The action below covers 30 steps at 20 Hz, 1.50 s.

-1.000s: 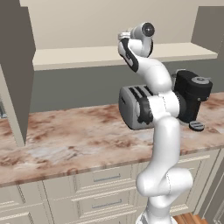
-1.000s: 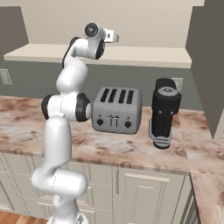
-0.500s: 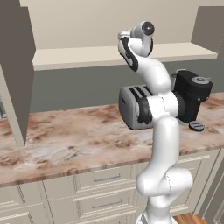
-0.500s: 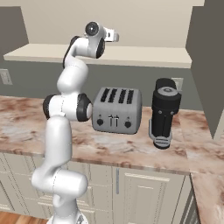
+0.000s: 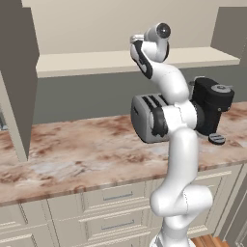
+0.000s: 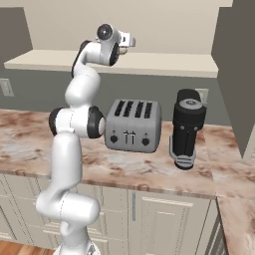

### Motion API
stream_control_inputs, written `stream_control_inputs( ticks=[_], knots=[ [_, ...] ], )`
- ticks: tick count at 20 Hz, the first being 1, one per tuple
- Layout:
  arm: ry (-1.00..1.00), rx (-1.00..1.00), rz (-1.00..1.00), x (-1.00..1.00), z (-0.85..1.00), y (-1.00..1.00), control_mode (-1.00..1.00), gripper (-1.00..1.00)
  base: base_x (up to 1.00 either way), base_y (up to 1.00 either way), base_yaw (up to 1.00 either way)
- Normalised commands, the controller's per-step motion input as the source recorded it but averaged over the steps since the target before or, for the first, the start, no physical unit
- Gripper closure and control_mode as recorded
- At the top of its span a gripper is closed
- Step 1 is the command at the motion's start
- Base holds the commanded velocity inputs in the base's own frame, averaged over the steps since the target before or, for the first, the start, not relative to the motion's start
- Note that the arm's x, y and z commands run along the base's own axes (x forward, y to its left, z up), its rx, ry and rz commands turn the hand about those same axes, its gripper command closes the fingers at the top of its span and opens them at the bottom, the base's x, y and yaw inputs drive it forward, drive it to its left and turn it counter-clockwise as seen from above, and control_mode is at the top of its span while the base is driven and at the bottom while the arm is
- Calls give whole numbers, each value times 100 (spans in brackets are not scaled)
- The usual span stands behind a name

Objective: Pick up the bar soap and dish brush from the sink, and place them back in the cabinet, and close the cabinet doors.

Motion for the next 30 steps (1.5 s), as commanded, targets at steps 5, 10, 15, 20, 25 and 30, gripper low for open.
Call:
stream_control_inputs(
  ticks=[5,10,15,20,25,30],
  knots=[
    [-2,0,0,-29,0,0,-100,-100,0,0,0],
    [-1,0,0,-50,-2,0,-100,-100,0,0,0],
    [-2,0,0,-46,-17,0,-100,-100,0,0,0],
    [-7,0,0,-55,-2,0,-100,-100,0,0,0],
    [-4,0,0,-68,1,-3,-100,-100,0,0,0],
    [0,0,0,-73,6,-3,-100,-100,0,0,0]
  ],
)
